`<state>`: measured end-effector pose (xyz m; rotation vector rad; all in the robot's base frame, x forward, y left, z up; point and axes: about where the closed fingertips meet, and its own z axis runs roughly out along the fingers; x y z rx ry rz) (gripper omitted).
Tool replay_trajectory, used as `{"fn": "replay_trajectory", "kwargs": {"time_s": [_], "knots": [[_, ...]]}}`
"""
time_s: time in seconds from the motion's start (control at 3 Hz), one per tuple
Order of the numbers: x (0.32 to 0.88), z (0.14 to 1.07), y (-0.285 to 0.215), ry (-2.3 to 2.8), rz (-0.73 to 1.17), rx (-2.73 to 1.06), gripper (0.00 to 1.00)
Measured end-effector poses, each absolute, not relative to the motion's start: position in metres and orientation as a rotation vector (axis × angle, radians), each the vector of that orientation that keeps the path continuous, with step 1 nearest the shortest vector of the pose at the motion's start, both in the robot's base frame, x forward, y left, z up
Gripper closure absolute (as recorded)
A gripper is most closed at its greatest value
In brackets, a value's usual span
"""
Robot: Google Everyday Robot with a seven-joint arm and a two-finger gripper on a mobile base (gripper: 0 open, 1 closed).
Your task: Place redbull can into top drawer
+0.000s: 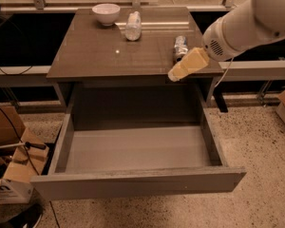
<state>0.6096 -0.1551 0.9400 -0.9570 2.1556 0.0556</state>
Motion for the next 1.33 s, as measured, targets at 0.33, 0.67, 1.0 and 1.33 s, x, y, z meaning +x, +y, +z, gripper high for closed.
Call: {"fn": "replay_trajectory", "kwargs": {"time_s": [0.33, 0.67, 1.0, 1.33], "knots": [[0.666, 0.892, -0.134, 2.182, 0.146, -0.728, 0.00], [0.700, 0.861, -0.131, 2.191, 0.196, -0.589, 0.00], [0.739, 0.841, -0.143, 2.179, 0.216, -0.455, 0.00], [0.773, 0.828, -0.159, 2.167, 0.220, -0.375, 0.00]]}}
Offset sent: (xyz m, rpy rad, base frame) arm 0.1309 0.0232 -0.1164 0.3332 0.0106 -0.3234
